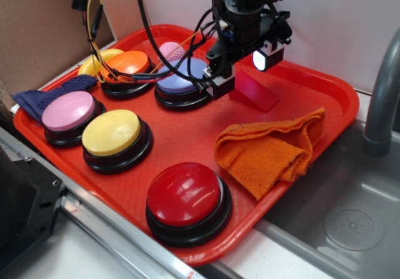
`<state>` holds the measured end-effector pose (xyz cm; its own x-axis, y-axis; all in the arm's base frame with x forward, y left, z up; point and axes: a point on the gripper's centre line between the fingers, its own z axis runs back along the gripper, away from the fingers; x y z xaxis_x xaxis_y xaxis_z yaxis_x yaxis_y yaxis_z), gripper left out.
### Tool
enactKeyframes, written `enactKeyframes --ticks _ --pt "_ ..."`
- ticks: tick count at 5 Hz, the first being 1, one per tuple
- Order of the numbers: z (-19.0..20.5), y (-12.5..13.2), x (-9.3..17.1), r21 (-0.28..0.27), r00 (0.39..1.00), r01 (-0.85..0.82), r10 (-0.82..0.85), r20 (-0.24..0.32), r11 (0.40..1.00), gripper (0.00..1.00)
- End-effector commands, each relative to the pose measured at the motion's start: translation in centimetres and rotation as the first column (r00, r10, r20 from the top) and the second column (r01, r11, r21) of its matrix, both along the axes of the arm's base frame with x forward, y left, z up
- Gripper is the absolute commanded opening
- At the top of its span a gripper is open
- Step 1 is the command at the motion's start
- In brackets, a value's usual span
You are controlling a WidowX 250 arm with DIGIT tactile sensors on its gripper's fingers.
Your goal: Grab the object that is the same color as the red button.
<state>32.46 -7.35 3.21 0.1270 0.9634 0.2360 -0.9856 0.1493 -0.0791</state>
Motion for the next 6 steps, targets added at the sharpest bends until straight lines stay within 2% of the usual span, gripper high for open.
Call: enactKeyframes --ticks 1,2,3,4,5,6 --pt "0.2 2.6 1.4 -0.018 0.998 -0.066 0.067 0.016 0.998 1.0" --pt "-0.1 2.4 1.5 -0.027 0.997 -0.071 0.071 0.004 0.997 0.95" --pt "0.0 2.1 1.6 -0.034 1.0 -0.026 0.026 -0.005 0.999 0.0" --pt "0.4 2.1 1.8 -0.054 0.999 0.033 -0.033 -0.01 0.998 0.0" --pt "1.9 1.9 2.1 -0.123 0.959 0.273 -0.28 -0.04 0.954 0.0" --pt "5.7 1.7 0.3 -0.094 0.859 0.5 -0.507 -0.072 0.861 0.0"
